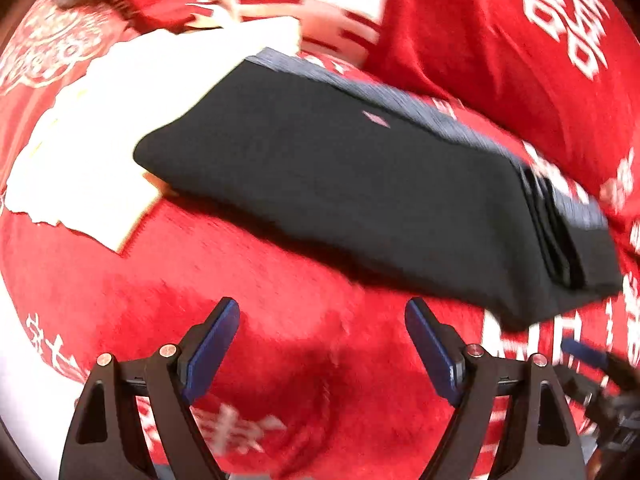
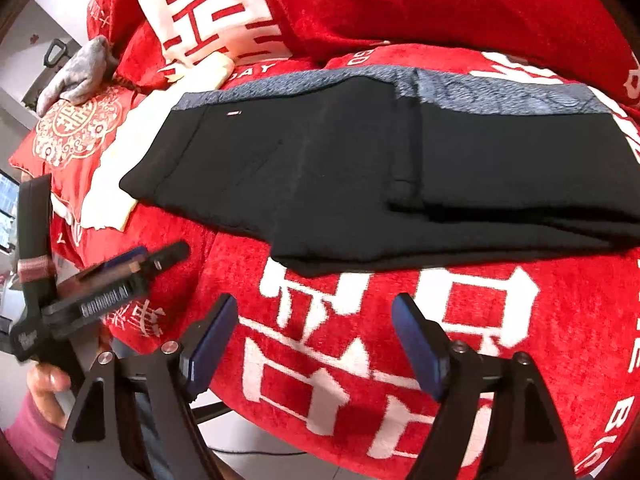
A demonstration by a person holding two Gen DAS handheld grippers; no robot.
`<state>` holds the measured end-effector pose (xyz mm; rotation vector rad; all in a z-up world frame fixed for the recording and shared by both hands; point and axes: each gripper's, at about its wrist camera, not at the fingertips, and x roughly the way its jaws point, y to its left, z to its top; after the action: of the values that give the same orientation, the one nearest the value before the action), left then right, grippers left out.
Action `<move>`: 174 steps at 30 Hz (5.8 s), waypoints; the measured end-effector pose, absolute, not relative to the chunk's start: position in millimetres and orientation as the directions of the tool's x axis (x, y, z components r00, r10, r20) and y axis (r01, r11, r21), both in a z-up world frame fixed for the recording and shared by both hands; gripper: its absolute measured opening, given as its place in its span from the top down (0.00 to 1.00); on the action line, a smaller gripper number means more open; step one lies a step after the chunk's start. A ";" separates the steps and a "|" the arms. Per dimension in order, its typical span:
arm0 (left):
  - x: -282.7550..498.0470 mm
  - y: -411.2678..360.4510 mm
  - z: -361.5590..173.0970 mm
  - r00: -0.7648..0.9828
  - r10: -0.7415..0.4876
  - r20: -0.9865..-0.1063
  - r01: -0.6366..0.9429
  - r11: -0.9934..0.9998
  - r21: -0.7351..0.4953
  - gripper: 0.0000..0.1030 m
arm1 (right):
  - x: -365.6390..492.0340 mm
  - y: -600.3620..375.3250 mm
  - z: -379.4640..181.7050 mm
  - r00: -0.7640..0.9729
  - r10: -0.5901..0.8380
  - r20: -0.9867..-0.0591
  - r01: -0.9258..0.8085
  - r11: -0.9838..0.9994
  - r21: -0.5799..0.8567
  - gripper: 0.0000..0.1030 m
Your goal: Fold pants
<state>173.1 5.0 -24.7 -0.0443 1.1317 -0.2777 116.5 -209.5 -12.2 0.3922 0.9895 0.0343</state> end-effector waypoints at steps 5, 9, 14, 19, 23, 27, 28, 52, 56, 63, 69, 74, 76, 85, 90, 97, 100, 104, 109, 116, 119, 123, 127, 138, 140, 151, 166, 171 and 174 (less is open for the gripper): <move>206.7 45.1 -30.8 0.399 -0.310 -0.863 0.089 0.950 -0.300 0.17 | 118.3 -210.4 -14.9 0.547 0.201 -0.812 0.146 0.933 0.330 0.20; 227.0 62.6 -38.3 0.385 -0.431 -0.816 0.063 0.895 -0.442 0.17 | 120.1 -214.2 -17.8 0.545 0.210 -0.812 0.157 0.925 0.345 0.20; 239.0 59.5 -40.6 0.372 -0.570 -0.733 0.063 0.803 -0.592 0.17 | 122.0 -215.2 -22.0 0.539 0.226 -0.811 0.163 0.917 0.364 0.20; 250.0 63.7 -50.8 0.391 -0.604 -0.695 0.013 0.758 -0.652 0.17 | 123.9 -212.8 -22.1 0.537 0.233 -0.810 0.154 0.918 0.367 0.20; 256.7 53.2 -46.6 0.397 -0.551 -0.734 0.010 0.802 -0.597 0.17 | 126.3 -210.7 -20.4 0.540 0.234 -0.808 0.153 0.918 0.367 0.20; 246.1 29.3 -32.1 0.449 -0.383 -0.807 0.071 0.916 -0.395 0.34 | 130.0 -209.0 -11.4 0.553 0.233 -0.800 0.149 0.917 0.371 0.20; 243.3 20.3 -29.4 0.473 -0.310 -0.825 0.089 0.948 -0.305 0.50 | 132.0 -209.6 -6.6 0.560 0.231 -0.796 0.145 0.918 0.368 0.20; 186.6 -54.3 -36.1 0.770 0.102 -0.629 0.212 0.890 0.403 0.61 | 366.5 -20.1 69.3 0.173 0.305 -0.936 -0.338 0.911 0.235 0.20; 183.8 -51.8 -36.1 0.773 0.089 -0.628 0.218 0.893 0.394 0.61 | 390.7 5.7 41.2 0.065 0.199 -0.978 -0.329 0.929 0.168 0.20; 175.8 -49.3 -26.6 0.777 0.049 -0.627 0.241 0.898 0.368 0.61 | 398.5 -13.1 35.0 0.051 0.223 -0.973 -0.249 0.947 0.204 0.76; 154.0 -58.9 8.8 0.815 -0.011 -0.580 0.259 0.902 0.346 0.61 | 365.8 -55.2 74.4 0.184 0.380 -0.907 -0.290 0.902 0.319 0.78; 116.9 -84.0 47.6 0.852 -0.106 -0.512 0.322 0.878 0.355 0.61 | 322.8 -117.8 115.8 0.318 0.546 -0.775 -0.282 0.835 0.472 0.78; 104.4 -97.5 61.5 0.854 -0.158 -0.495 0.364 0.863 0.352 0.61 | 303.3 -144.1 129.6 0.367 0.577 -0.730 -0.287 0.816 0.501 0.78; 50.9 -194.6 92.6 0.774 -0.400 -0.491 0.599 0.715 0.361 0.61 | 192.4 -297.8 149.2 0.598 0.604 -0.527 -0.207 0.751 0.627 0.78; 25.8 -256.2 75.2 0.717 -0.444 -0.537 0.681 0.609 0.407 0.61 | 140.3 -382.8 116.5 0.687 0.582 -0.435 -0.128 0.686 0.716 0.78; 2.7 -307.8 28.1 0.631 -0.422 -0.651 0.766 0.467 0.441 0.61 | 99.2 -469.5 26.8 0.734 0.533 -0.421 0.031 0.593 0.804 0.78; 4.8 -310.8 18.8 0.594 -0.400 -0.698 0.793 0.436 0.425 0.61 | 98.5 -481.7 -6.4 0.735 0.535 -0.416 0.071 0.550 0.832 0.78; 12.5 -299.6 19.9 0.585 -0.375 -0.719 0.795 0.439 0.417 0.57 | 99.1 -485.6 -28.2 0.748 0.542 -0.384 0.066 0.515 0.855 0.78; 36.3 -259.6 37.3 0.543 -0.395 -0.741 0.784 0.555 0.279 0.55 | 97.2 -488.4 -33.6 0.743 0.565 -0.358 0.062 0.474 0.878 0.76; 130.4 -166.2 43.0 0.562 -0.306 -0.769 0.515 0.856 0.036 0.33 | 90.4 -488.1 -34.4 0.748 0.574 -0.332 0.051 0.450 0.892 0.72; 165.0 -137.6 20.8 0.471 -0.300 -0.830 0.434 0.898 -0.079 0.33 | 88.5 -488.3 -33.9 0.745 0.584 -0.323 0.033 0.452 0.892 0.63; 181.1 -127.5 -15.1 0.351 -0.336 -0.874 0.401 0.897 -0.184 0.33 | 92.5 -481.8 -29.2 0.739 0.567 -0.364 0.048 0.495 0.868 0.61; 180.0 -129.2 -16.7 0.343 -0.360 -0.868 0.402 0.891 -0.211 0.33 | 88.9 -483.3 -19.3 0.778 0.545 -0.311 0.036 0.456 0.889 0.81; 153.0 -167.7 -0.5 0.375 -0.368 -0.851 0.499 0.854 -0.149 0.33 | 74.8 -496.4 1.0 0.794 0.499 -0.347 0.033 0.534 0.845 0.85; 151.3 -172.2 -2.5 0.370 -0.364 -0.855 0.507 0.850 -0.143 0.33 | 76.3 -499.5 -14.8 0.775 0.441 -0.453 0.116 0.605 0.788 0.84; 153.4 -163.5 -0.8 0.378 -0.353 -0.856 0.484 0.863 -0.142 0.26 | 69.8 -485.4 -19.4 0.795 0.342 -0.502 0.188 0.648 0.738 0.73; 195.3 -145.5 19.3 0.431 -0.322 -0.843 0.414 0.901 -0.132 0.26 | 31.8 -474.4 17.8 0.808 0.065 -0.586 0.344 0.754 0.559 0.69; 200.4 -173.0 6.7 0.407 -0.273 -0.872 0.452 0.890 -0.068 0.26 | 42.9 -466.2 37.2 0.836 0.094 -0.540 0.287 0.764 0.577 0.69; 191.9 -176.5 4.4 0.449 -0.251 -0.858 0.460 0.888 -0.019 0.26 | 61.7 -450.4 28.0 0.793 0.097 -0.601 0.298 0.799 0.523 0.69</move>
<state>191.9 -176.5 4.4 0.2296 1.0149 -0.4445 61.7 -450.4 28.0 0.6477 0.6565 -0.1168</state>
